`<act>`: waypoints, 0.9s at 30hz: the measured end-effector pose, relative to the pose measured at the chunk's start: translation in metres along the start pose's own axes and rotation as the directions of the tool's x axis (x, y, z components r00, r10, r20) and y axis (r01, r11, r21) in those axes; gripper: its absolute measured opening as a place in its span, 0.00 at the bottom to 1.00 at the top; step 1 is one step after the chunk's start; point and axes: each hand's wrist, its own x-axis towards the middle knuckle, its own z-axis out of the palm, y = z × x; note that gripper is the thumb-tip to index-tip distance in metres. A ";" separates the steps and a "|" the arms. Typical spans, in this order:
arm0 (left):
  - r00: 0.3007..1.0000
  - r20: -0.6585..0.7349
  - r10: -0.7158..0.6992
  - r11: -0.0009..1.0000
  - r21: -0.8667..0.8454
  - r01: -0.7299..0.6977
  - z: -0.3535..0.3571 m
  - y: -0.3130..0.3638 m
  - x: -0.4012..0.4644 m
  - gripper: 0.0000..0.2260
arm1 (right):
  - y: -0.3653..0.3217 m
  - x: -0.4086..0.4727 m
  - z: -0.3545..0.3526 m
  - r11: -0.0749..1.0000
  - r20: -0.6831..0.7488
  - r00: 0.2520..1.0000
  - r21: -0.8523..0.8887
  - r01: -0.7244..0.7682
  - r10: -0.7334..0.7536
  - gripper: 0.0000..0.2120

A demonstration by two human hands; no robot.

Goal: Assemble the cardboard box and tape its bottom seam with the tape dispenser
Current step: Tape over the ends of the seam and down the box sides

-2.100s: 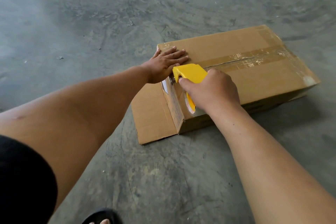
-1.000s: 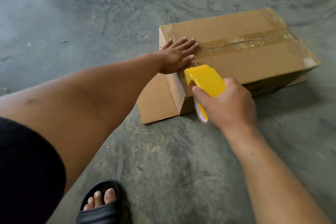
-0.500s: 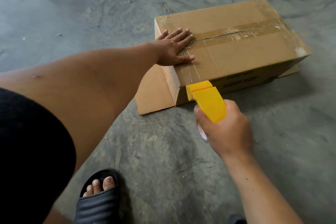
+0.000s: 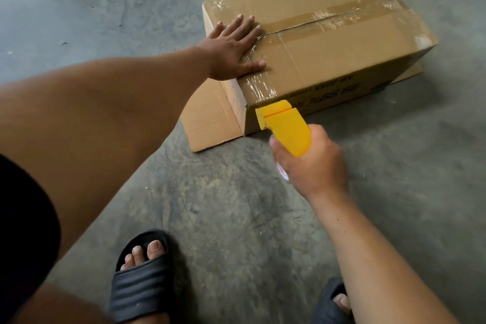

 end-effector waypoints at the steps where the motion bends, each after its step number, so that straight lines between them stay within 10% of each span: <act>1: 1.000 -0.016 0.015 1.000 0.016 -0.014 0.001 0.004 -0.003 0.42 | 0.001 0.000 0.001 1.000 0.003 1.000 -0.004 -0.004 0.004 0.24; 7: 0.978 -0.052 0.203 0.979 0.026 -0.202 0.005 0.033 -0.017 0.25 | 0.006 -0.007 0.003 1.000 0.012 1.000 -0.017 -0.025 0.025 0.25; 27: 0.961 -0.044 0.274 0.961 0.056 -0.272 0.025 0.045 -0.018 0.32 | 0.005 0.005 0.016 0.997 -0.039 0.999 0.073 -0.022 0.025 0.23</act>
